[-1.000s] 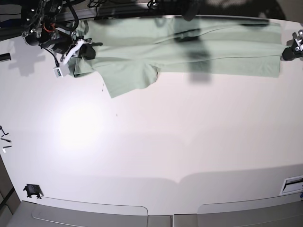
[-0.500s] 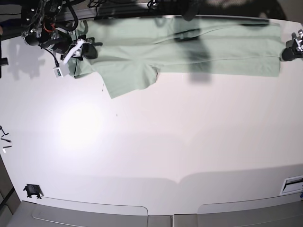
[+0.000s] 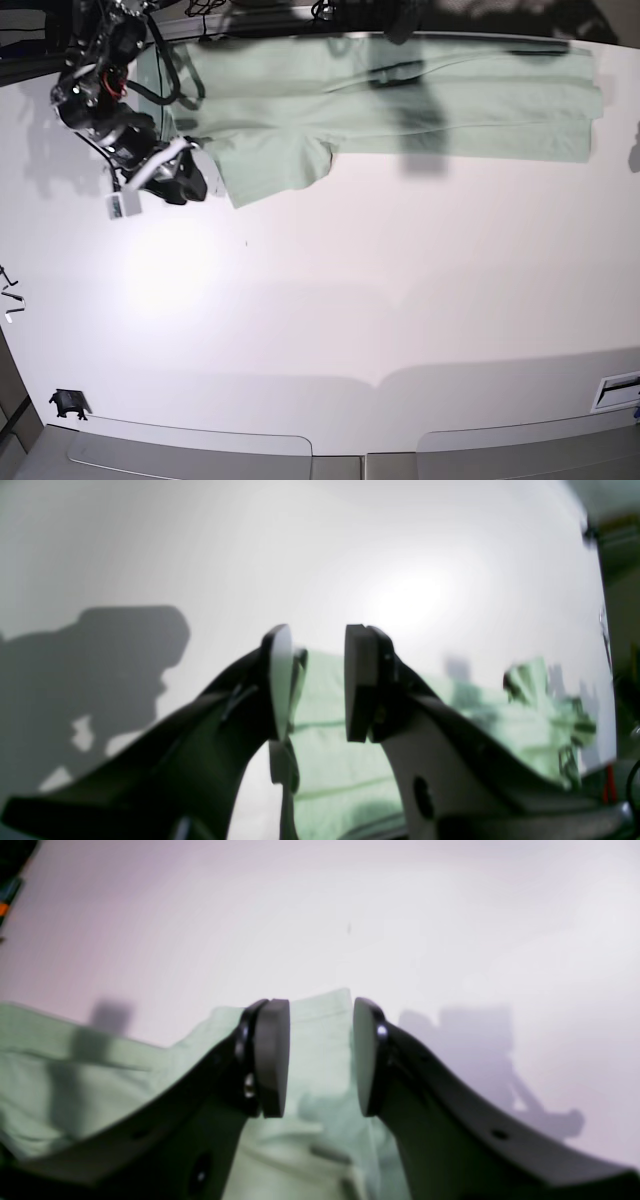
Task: Fold the T-shirt properly
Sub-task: 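Release the hem and grasp the loose shirt corner with the right gripper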
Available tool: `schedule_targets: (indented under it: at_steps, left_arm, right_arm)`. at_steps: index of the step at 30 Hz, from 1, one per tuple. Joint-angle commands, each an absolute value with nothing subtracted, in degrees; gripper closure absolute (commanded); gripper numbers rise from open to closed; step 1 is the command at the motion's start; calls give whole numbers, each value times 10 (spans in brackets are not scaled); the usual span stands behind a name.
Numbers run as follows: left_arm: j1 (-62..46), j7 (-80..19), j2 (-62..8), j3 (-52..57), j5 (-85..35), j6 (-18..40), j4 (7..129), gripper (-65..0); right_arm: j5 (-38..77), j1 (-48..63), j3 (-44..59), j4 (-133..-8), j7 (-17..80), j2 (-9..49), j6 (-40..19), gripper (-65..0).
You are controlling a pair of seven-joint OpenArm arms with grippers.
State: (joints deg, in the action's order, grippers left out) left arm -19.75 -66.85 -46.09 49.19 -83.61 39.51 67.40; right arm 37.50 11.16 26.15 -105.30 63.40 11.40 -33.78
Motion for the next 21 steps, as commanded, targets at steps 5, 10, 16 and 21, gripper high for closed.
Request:
schedule_targets:
  at_steps: [5, 10, 16, 21]
  left_arm:
    - [-197, -659, -478, 526, -850, 400, 682, -162]
    - [-199, -659, -478, 525, -850, 400, 682, -162]
    - [-199, -659, -475, 525, -850, 400, 682, -162]
    - [-199, -659, -475, 525, -850, 400, 682, -162]
  right_arm:
    - [286, 52, 208, -969, 582, 116, -338, -214]
    - [240, -4, 174, -868, 572, 116, -321, -272]
    - [240, -22, 143, -801, 581, 116, -321, -272]
    - [242, -22, 131, -794, 614, 116, -321, -124]
